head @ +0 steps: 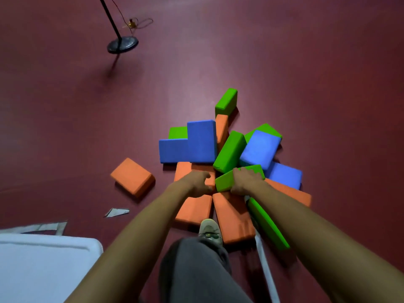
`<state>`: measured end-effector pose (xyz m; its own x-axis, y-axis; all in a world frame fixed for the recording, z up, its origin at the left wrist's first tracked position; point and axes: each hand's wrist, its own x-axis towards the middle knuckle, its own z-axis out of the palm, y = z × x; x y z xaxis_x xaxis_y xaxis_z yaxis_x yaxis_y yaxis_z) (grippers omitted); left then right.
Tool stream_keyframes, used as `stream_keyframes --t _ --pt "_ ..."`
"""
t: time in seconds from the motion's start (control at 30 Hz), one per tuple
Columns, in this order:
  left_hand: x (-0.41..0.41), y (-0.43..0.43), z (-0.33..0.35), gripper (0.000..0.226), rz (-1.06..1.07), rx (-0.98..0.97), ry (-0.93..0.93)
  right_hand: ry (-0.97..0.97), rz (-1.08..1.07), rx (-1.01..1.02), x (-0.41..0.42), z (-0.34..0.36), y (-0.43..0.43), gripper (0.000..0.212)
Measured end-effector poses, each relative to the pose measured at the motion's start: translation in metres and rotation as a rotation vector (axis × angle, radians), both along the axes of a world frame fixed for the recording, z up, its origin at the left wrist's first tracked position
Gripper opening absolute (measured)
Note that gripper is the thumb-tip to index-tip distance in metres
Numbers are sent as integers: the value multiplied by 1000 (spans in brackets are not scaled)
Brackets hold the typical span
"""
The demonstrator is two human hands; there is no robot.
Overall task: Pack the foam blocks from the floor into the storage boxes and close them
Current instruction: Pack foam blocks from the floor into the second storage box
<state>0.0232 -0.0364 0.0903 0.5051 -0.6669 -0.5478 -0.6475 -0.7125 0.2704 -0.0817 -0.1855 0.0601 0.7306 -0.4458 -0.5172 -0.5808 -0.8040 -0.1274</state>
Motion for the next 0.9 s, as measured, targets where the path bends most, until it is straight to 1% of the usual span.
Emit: stream_keyframes --t 0.07,0.13,0.2,0.3,0.43,0.5,0.6,0.63,0.7,0.77,0.83,0.9 --pt "12 -10 -30 60 -30 56 20 39 4 12 6 -30 -8 63" --pt "22 -18 -60 50 -75 91 28 86 15 13 12 -59 -12 64" --pt "30 -25 -91 47 -119 123 37 97 40 -36 18 -86 -14 61" --pt "41 -28 -140 52 -163 163 63 -11 126 -266 33 -119 -19 54" --pt "53 -26 -207 58 -210 275 4 -72 207 -486 61 -140 -37 67" --pt "59 -26 -233 60 -204 299 -21 -91 225 -542 74 -147 -49 66" --pt "64 -20 -267 65 -122 299 -10 -94 251 -560 90 -155 -56 44" --pt "63 -14 -278 70 -94 305 -4 -83 257 -561 93 -156 -55 40" --pt "58 -5 -299 87 -64 303 -21 -96 297 -593 97 -162 -54 37" --pt "59 -5 -308 102 -56 294 -78 -159 394 -604 98 -170 -44 34" --pt "66 -14 -308 104 -86 310 -115 -196 573 -578 98 -181 -19 31" --pt "73 -23 -307 96 -156 334 -163 -207 692 -535 100 -194 14 30"
